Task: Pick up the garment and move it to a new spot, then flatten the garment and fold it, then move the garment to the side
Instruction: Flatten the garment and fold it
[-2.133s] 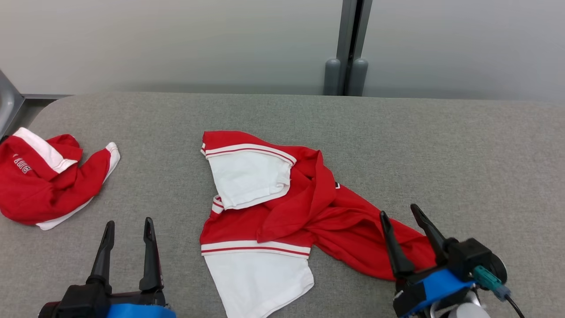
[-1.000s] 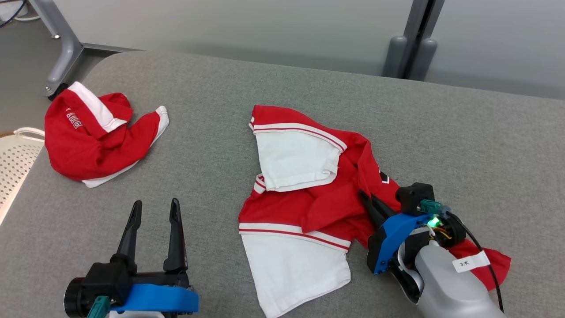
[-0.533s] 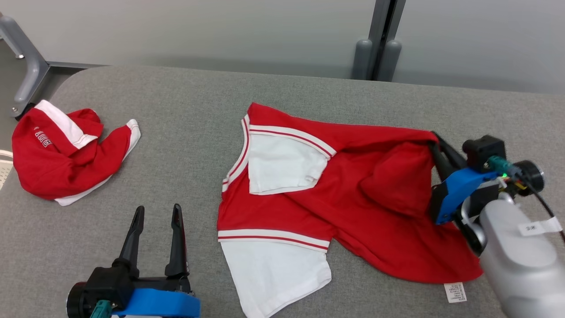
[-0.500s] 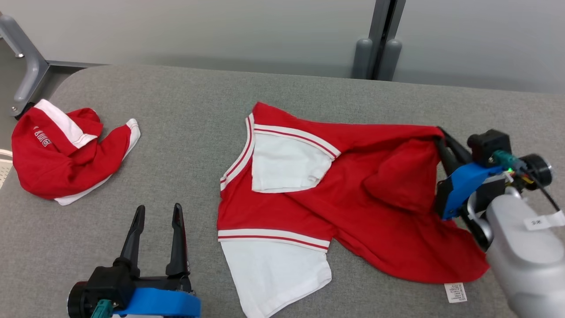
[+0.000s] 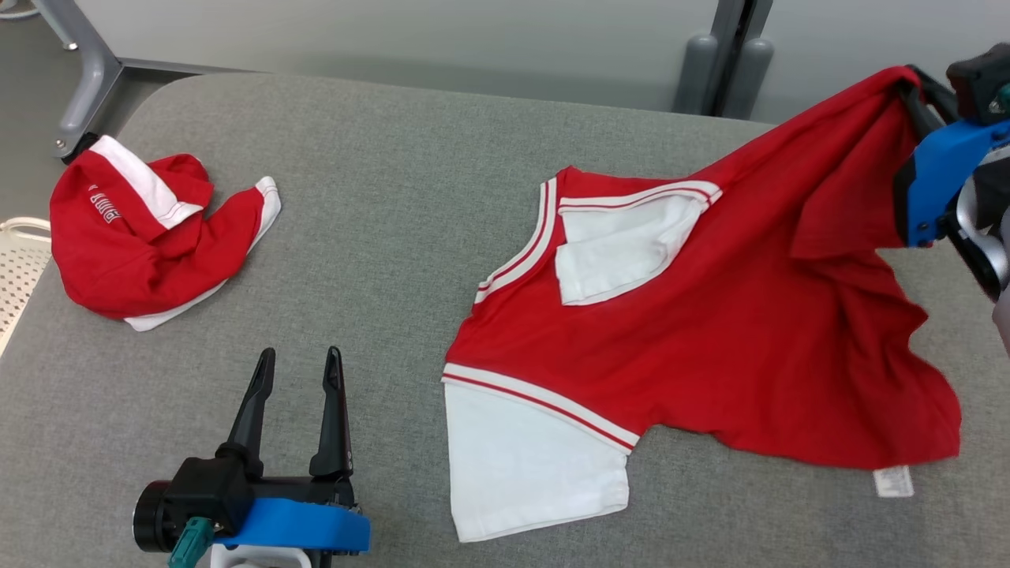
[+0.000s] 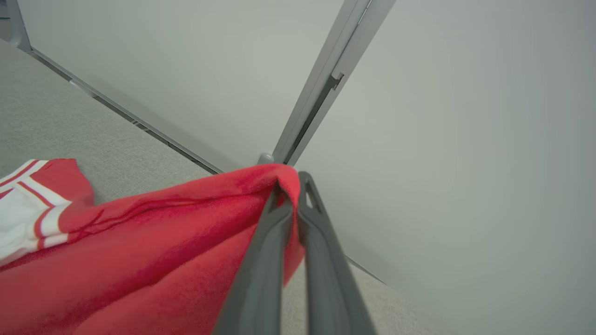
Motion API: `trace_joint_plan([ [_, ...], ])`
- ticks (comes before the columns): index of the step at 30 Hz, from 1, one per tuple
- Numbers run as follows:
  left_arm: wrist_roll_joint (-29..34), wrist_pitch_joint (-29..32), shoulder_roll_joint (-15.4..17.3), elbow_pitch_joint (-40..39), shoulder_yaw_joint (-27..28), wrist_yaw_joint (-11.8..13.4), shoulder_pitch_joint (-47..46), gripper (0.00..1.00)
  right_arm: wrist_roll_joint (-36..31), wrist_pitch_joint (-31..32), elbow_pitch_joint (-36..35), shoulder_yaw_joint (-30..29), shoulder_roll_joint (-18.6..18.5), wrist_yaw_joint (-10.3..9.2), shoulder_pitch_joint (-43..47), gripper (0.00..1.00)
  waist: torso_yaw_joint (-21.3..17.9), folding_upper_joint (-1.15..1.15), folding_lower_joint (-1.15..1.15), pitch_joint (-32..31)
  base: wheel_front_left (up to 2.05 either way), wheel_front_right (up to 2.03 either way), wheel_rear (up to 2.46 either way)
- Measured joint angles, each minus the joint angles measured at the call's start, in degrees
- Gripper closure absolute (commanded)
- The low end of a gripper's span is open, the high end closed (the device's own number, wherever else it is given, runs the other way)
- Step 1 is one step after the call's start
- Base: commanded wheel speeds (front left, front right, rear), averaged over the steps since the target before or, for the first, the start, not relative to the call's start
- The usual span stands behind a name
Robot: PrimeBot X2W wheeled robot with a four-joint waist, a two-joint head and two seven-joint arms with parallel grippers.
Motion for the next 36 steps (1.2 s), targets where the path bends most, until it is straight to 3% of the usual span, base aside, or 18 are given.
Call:
trace_joint_plan([
  [4,-0.1,0.0,0.0,-0.1,-0.1,0.0,-0.8,0.0,-1.4,0.1,4.4,1.2,-0.2,0.0,-3.2,1.0,0.7,0.0,0.0,1.3,0.0,0.0,0.0],
  [6,-0.2,0.0,0.0,-0.2,-0.1,0.2,-1.0,0.0,-1.7,-0.4,6.6,1.2,-0.2,0.0,-4.1,0.0,0.7,0.0,0.01,1.9,0.0,0.0,0.0],
  [15,0.3,0.0,0.0,-0.2,0.3,0.5,-1.3,0.0,-1.2,-9.2,10.6,0.4,1.0,-0.01,-4.5,0.0,-2.3,0.0,0.01,2.1,0.0,0.0,0.0],
  [21,1.4,0.0,0.0,-0.2,2.3,0.0,-0.7,0.0,1.8,-14.3,7.9,-3.7,1.4,-0.01,0.2,0.0,-5.4,0.0,0.0,0.4,0.0,0.0,0.0],
  [26,2.1,0.0,0.0,-0.3,3.6,-0.1,0.7,0.0,3.2,-14.8,0.1,-6.3,3.6,-0.01,6.9,0.0,-7.8,0.0,-0.01,-1.1,0.0,0.0,0.0],
  [27,2.1,0.0,0.0,-0.4,4.2,-0.4,1.2,0.0,4.1,-14.9,-5.5,-8.6,4.4,-0.01,11.1,0.0,-8.9,0.0,-0.01,-1.9,0.0,0.0,0.0],
  [31,2.7,0.0,0.0,-0.4,4.7,-0.8,1.8,0.0,4.3,-14.9,-13.2,-12.1,6.4,-0.01,18.7,0.0,-10.4,0.0,-0.01,-2.9,0.0,0.0,0.0],
  [36,3.1,0.0,0.0,-0.6,5.8,-1.0,3.0,0.0,3.3,-14.9,-25.7,-17.2,13.1,-0.01,32.3,0.0,-12.7,-0.01,-0.01,-4.4,0.0,0.0,0.0],
])
